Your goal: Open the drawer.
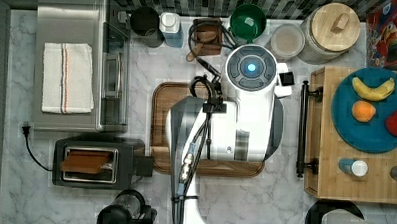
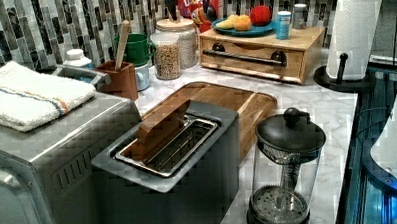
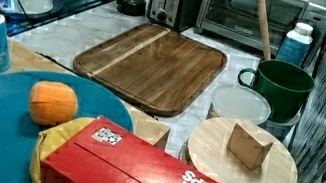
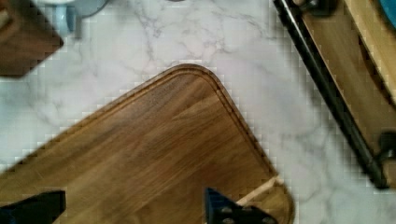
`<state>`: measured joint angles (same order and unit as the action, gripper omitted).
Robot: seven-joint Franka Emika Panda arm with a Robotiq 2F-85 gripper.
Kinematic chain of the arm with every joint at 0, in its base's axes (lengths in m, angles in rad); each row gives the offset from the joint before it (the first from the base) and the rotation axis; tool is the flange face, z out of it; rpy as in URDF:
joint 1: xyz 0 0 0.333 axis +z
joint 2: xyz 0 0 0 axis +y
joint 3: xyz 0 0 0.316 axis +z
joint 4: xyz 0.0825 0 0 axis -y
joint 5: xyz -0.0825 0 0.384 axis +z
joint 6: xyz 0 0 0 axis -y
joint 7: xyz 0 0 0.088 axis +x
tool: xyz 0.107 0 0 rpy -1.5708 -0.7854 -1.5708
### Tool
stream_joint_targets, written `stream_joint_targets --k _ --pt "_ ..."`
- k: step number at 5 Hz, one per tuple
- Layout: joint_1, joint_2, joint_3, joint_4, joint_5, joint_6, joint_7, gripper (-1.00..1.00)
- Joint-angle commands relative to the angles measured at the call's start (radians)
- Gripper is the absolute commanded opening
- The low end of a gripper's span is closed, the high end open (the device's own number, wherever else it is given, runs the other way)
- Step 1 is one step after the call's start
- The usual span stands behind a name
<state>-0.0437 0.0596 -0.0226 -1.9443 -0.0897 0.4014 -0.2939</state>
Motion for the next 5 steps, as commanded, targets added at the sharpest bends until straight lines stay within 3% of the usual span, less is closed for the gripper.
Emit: stream_joint_targets --k 1,3,5 --pt "-0.123 -0.019 -0.102 -0.116 -0.031 0.135 -0.405 1.00" --pt "-0.150 0.036 -0.152 -0.055 -0.073 0.124 -0.568 1.00" --pt "-0.164 0.052 -0.141 -0.083 -0.069 0.200 -0.555 1.00"
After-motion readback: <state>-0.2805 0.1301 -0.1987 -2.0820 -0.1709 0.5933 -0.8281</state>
